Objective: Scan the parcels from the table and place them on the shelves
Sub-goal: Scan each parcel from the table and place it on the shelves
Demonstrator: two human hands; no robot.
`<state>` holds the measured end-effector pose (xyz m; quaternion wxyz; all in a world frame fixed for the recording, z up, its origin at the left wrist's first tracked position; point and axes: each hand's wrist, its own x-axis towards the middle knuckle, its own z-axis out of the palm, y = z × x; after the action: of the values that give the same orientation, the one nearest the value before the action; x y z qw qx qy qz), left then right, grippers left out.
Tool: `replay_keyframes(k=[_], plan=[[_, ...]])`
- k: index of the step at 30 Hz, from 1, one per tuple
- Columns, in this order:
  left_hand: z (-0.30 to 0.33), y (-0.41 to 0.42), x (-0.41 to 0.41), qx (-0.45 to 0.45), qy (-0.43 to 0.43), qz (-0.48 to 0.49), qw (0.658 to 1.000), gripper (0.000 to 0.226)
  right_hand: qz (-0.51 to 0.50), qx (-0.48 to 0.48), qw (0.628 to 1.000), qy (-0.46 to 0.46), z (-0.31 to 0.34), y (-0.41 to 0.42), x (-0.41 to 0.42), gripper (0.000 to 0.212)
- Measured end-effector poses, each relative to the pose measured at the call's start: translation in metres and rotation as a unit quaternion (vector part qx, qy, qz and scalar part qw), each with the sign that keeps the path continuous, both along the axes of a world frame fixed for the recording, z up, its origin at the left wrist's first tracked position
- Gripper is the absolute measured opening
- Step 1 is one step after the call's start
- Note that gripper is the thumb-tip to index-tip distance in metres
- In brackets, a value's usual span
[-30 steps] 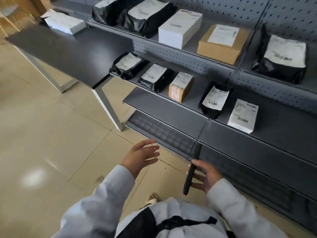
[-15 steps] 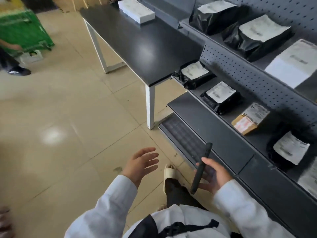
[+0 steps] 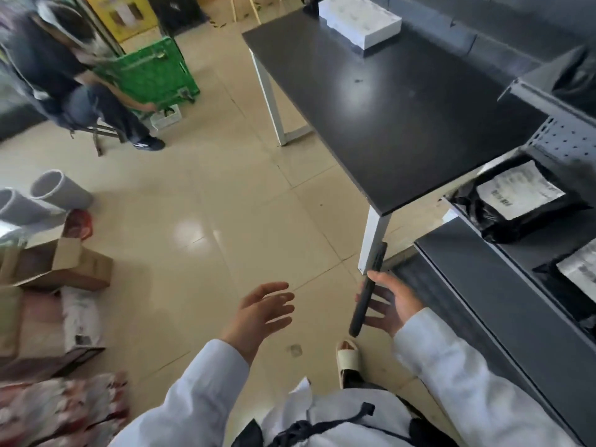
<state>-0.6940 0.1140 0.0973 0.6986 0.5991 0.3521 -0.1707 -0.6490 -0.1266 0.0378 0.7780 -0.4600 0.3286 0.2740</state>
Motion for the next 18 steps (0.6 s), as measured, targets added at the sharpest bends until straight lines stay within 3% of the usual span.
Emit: replay_keyframes(k=[9,18], plan=[[-0.03,0.061,0.1,-0.047,0.024,0.069,0.996,0.022,0.077,-0.031,0.996,0.007,-0.003,0.072,0.127,0.027],[-0.019,0.156,0.304,-0.073,-0.03,0.055,0.995,0.021,0.004,-0.127,0.992,0.011,0.042,0.122,0.283,0.024]])
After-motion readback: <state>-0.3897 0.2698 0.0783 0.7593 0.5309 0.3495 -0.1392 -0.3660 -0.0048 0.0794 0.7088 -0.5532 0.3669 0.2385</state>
